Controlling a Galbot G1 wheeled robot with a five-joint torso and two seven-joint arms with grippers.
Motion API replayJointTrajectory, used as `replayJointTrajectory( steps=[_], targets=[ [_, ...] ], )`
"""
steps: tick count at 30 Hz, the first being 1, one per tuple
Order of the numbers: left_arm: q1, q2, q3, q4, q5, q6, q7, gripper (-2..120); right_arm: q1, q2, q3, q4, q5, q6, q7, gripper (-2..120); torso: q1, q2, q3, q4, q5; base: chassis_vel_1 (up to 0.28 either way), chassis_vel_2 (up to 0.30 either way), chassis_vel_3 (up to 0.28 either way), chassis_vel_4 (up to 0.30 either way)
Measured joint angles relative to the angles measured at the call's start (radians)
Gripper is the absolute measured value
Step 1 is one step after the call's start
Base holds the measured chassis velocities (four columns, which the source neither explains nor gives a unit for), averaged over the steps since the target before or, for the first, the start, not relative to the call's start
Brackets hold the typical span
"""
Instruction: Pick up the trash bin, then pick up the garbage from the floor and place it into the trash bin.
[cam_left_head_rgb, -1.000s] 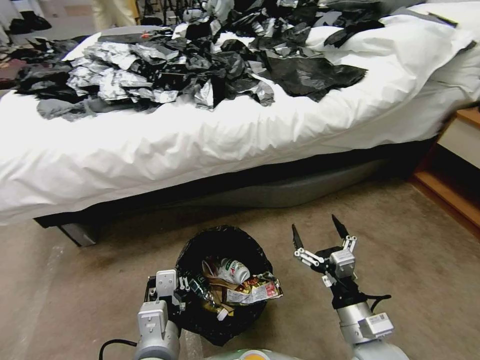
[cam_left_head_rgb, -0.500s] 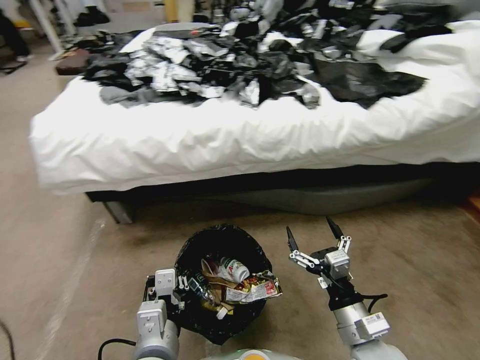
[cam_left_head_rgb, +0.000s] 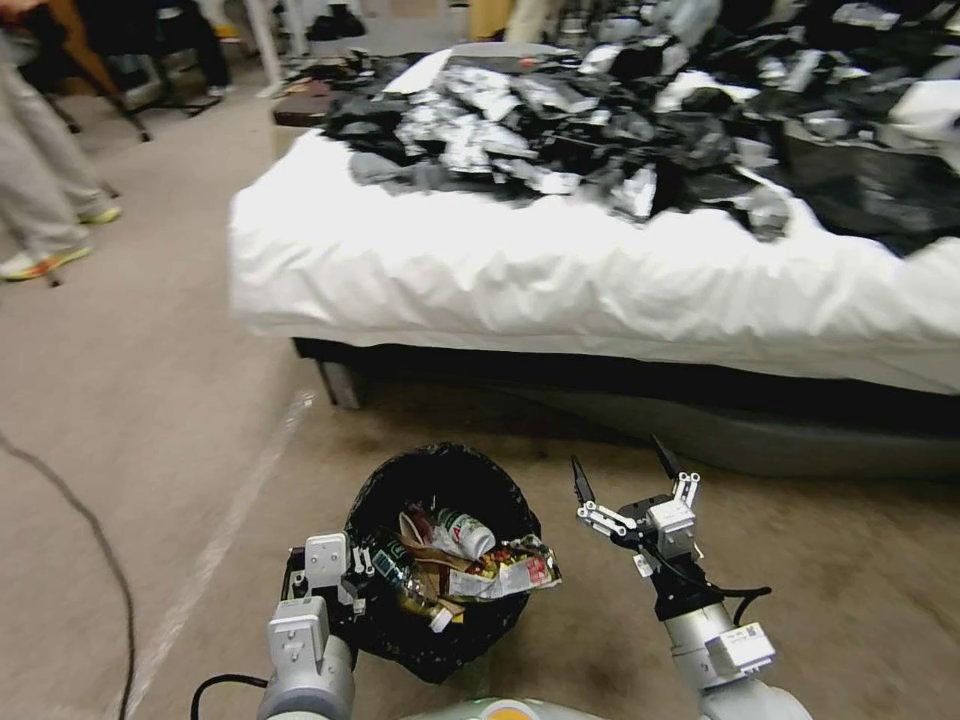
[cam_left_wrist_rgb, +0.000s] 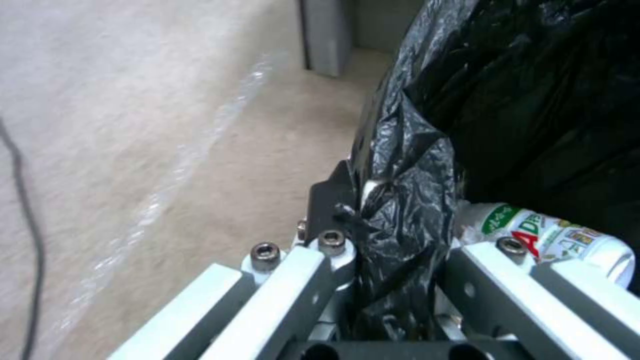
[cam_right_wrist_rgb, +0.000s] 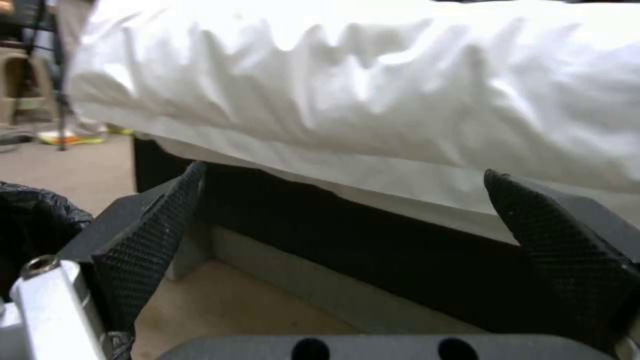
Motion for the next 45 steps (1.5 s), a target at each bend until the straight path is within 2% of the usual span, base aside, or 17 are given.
replayJointTrajectory(
  steps=[45],
  targets=[
    [-0.007,-0.002,0.002,-0.023,-0.008,0.014,0.002,3,0.043,0.001,-0.034,0.004,-0.015,-0.033,-0.006,100,0.000,0.000,0.000,0.0001,0.0000,0.127,0.121,0.129,0.123]
  ],
)
